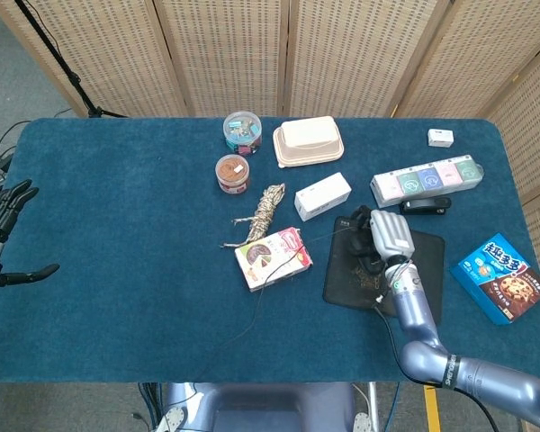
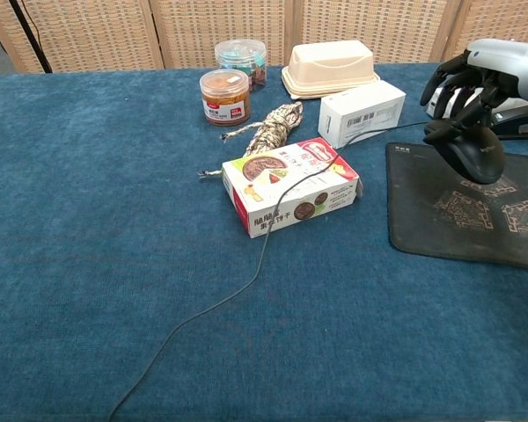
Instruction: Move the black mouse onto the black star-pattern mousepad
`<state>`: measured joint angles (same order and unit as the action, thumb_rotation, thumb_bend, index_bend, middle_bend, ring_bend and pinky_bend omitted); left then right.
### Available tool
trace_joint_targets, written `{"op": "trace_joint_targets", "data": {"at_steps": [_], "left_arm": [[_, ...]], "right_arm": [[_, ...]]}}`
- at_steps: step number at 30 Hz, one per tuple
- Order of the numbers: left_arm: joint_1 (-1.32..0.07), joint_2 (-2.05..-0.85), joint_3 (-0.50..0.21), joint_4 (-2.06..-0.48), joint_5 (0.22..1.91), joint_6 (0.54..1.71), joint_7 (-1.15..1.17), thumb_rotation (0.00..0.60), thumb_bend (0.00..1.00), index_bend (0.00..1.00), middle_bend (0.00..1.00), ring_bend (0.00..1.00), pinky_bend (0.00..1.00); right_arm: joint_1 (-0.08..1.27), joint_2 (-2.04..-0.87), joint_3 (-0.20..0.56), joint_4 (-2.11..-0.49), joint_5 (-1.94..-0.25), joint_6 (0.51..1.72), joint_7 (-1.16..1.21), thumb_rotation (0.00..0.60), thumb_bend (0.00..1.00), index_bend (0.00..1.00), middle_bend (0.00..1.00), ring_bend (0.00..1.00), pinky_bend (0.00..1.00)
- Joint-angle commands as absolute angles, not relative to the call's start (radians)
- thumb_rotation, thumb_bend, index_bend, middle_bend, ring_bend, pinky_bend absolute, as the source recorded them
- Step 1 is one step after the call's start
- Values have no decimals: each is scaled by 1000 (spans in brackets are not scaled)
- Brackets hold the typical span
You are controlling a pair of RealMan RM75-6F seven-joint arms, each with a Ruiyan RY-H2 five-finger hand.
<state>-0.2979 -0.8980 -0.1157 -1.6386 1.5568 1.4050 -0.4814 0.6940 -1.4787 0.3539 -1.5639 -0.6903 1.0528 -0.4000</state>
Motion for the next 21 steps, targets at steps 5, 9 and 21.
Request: {"op": "trace_joint_targets", "data": {"at_steps": [5,9,21], "left_arm": [[-295,-891,-114,-1637,1557,1408,-496,600,48,0,0,0,0],[-291,-888,-113,-1636,1560,1414,-501,600,47,0,0,0,0],[-282,-883,-109,-1643,1571,1434,-505,600,48,0,0,0,0]], "right_arm": [[743,-1542,409,-1595,-459,1187,-537,600,349,357,458,420,615],[738,-1561,422,-1602,-419,1239,-536,600,349,356,457,420,615],[692,-1646,348,-1463,-480,1326,-527,600,362,355,455,420,614]]}}
